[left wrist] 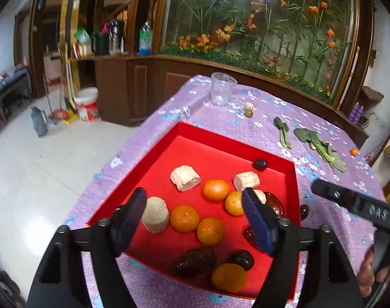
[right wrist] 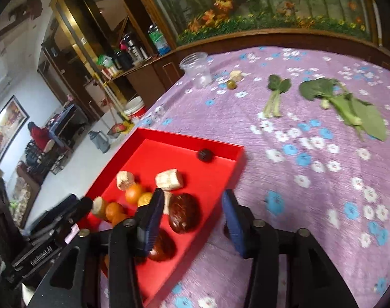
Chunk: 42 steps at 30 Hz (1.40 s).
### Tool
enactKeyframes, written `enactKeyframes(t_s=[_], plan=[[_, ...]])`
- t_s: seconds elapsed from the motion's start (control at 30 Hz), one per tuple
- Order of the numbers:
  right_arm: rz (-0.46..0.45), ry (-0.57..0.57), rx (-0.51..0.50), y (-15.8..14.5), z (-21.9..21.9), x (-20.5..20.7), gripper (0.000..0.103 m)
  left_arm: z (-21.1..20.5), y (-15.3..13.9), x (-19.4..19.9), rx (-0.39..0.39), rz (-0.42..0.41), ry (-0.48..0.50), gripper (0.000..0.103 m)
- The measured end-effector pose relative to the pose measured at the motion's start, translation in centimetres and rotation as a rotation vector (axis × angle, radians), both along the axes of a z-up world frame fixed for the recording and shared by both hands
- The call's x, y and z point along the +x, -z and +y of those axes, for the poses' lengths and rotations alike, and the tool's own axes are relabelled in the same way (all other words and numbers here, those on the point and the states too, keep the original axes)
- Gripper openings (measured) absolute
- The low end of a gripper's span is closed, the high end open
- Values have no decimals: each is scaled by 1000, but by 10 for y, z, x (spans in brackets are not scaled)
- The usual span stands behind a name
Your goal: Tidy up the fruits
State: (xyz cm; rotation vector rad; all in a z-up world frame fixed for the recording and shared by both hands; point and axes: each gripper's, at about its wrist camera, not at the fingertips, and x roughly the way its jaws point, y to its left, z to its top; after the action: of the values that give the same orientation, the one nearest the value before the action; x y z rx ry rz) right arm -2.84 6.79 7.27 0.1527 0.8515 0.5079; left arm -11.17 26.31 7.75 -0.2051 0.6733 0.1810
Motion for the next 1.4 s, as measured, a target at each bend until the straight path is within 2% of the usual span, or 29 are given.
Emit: enactKeyframes(t_s=[0.13, 0.3, 0.5, 0.8, 1.3, 1.4], plan=[[-51, 53, -73, 1, -12, -23, 60, -21, -8, -11, 76, -22, -20, 89], [-74, 96, -118, 7, -29, -45, 66, -45, -10, -19, 117, -9, 2, 91], [-73, 109, -129, 15, -41, -66, 67, -68, -4, -28, 119, 28, 23, 91], [-91, 115, -115, 14, -53, -84, 71, -92, -9, -38, 154, 27, 44, 91], [-101, 108, -126, 14, -54, -90, 74, -103, -5, -37, 172, 47, 61, 91], [-106, 105, -133, 14, -52, -92, 74, -102, -4, -39, 179, 30, 44, 91]])
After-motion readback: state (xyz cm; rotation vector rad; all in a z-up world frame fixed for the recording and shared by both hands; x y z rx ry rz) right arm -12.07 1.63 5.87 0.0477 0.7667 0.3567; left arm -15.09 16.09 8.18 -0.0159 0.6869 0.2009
